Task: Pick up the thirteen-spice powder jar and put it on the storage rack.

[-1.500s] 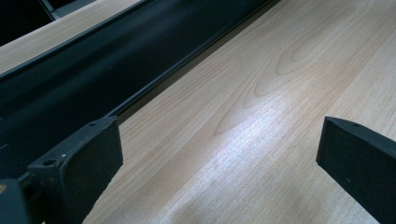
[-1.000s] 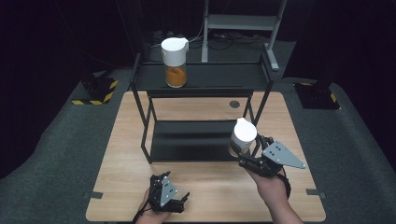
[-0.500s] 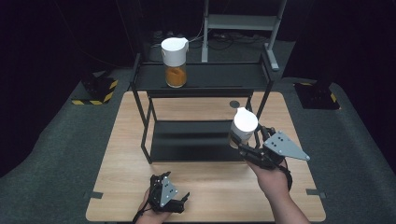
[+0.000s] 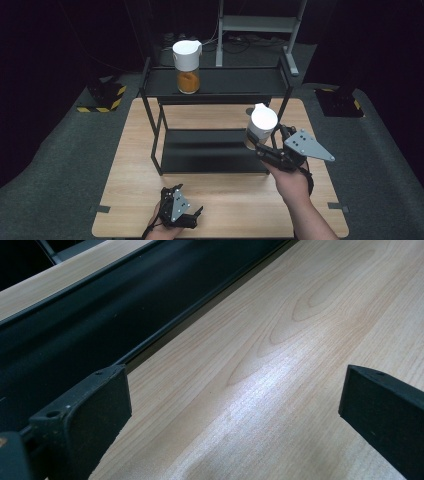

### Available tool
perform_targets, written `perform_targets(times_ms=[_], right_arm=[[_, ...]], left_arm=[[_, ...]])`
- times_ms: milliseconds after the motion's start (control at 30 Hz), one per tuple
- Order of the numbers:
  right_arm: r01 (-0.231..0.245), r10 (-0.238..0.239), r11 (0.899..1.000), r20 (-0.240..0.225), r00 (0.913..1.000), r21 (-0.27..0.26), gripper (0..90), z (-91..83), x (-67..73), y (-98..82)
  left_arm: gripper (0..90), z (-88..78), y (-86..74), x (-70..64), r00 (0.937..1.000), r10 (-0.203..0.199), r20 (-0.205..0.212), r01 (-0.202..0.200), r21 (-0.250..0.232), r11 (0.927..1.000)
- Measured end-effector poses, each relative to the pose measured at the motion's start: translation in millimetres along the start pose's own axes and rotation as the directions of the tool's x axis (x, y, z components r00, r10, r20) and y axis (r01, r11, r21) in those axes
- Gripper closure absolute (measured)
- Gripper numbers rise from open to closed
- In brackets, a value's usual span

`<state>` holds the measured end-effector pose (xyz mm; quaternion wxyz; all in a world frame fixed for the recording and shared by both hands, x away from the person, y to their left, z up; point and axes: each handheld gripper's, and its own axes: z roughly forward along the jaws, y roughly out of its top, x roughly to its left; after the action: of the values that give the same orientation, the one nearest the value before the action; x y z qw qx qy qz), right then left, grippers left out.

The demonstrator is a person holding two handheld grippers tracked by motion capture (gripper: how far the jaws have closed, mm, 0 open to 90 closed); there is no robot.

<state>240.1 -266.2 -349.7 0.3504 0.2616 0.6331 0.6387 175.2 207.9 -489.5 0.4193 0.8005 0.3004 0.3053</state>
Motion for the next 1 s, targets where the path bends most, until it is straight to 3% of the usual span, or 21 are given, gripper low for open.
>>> perform_targets(times_ms=[1000], right_arm=[[0.001, 0.000, 0.998, 0.022, 0.9997, -0.057, 29.9, 24.6, -7.8, 28.8]], left_arm=[[0.7, -0.6, -0.8, 1.2, 1.0000, 0.007, 0.006, -0.007, -0.004, 1.0000]])
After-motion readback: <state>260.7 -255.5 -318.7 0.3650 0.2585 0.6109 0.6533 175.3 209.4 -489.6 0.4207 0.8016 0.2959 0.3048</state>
